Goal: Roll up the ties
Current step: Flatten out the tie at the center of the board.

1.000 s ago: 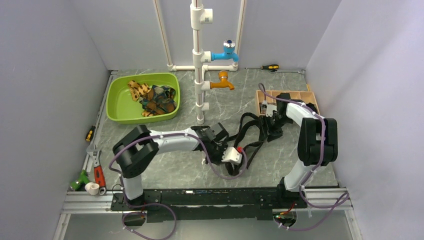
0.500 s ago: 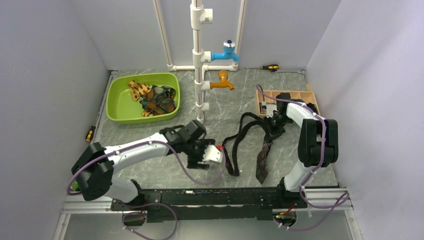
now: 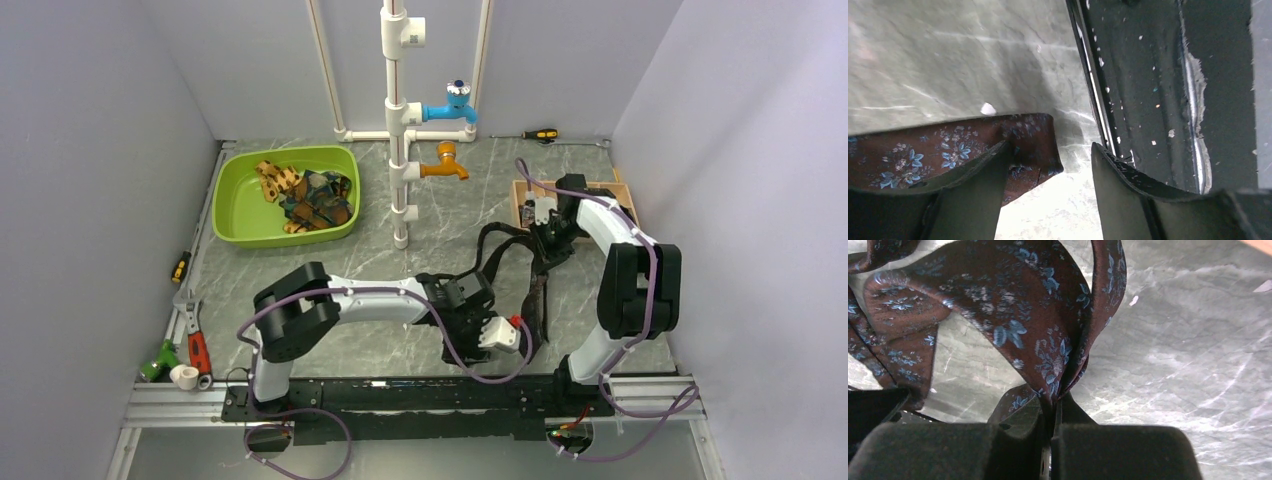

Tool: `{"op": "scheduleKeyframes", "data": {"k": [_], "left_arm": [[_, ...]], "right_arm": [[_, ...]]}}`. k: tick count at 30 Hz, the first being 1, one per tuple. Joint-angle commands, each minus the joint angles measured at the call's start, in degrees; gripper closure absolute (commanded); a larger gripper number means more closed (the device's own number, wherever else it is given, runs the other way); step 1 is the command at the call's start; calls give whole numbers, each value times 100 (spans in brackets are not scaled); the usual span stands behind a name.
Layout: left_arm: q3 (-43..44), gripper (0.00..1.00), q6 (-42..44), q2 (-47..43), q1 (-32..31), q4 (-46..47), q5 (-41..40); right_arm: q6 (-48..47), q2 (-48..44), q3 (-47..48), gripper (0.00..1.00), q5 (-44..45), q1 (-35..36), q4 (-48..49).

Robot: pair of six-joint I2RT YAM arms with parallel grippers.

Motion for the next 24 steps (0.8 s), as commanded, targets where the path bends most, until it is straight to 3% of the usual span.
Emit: {"op": "scheduleKeyframes", "data": {"k": [1,7,12,17,19,21,23,24], "left_arm": [[-127,41,-198,191,7,-254,-291],[-837,98,499,-161,254,-590,-737],[-1558,100,1390,-1429,955,-1327,-1155],[-1979,100,2571,-2854,2176,-2422,-1809],[-2259,100,3052,-3456,2504,-2641,-2138],[-2889,100,3627,-4138,2547,-2604,-2545],[-3589,96,4023,-4827,2536,-2440,-2740],[-3932,85,4190,-5155,2514,-2371,-2835]], "right_arm": [[-249,-371,373,100,130,-7,-283],[-731,-560,785,100,58,-17,-782],[-1396,-838,1157,100,288,-45,-1180],[-2454,-1295,1546,100,60,76,-1745],[-2829,-1827,1133,100,62,583,-1786],[-2894,-2353,122,100,274,1345,-1569],[-2768,-2739,-777,75,572,2075,-1222],[-2684,-2825,-1134,60,720,2417,-1080]]}}
